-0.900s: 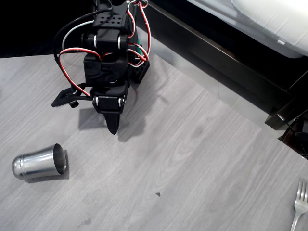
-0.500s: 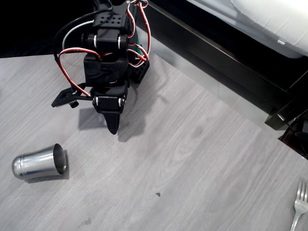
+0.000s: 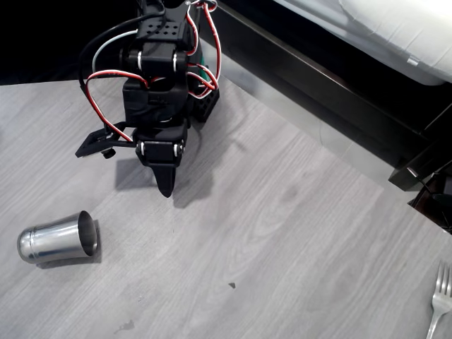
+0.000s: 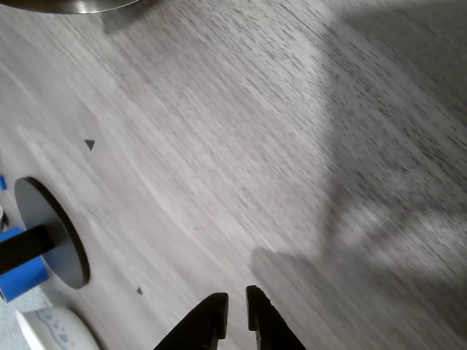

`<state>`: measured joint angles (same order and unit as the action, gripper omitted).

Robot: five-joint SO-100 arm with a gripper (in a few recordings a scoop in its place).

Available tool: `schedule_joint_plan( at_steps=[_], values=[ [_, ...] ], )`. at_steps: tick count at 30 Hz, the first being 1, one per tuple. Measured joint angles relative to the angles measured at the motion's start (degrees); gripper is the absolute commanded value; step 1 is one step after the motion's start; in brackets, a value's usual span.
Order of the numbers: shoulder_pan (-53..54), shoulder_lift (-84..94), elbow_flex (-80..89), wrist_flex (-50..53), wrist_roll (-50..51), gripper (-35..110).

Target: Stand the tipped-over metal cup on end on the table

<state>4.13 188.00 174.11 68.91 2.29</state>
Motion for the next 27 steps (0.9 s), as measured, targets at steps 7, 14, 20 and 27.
schedule_joint_plan(
  at_steps=[7,14,20,27],
  values=[
    [0.0,0.0,0.0,0.0,0.0,0],
    [-7.56,0.0,0.0,0.7,-0.26,0],
    [-2.99,0.0,0.0,0.7,0.0,1],
    [3.25,0.0,-0.18,-1.32,-8.61,0]
  ],
)
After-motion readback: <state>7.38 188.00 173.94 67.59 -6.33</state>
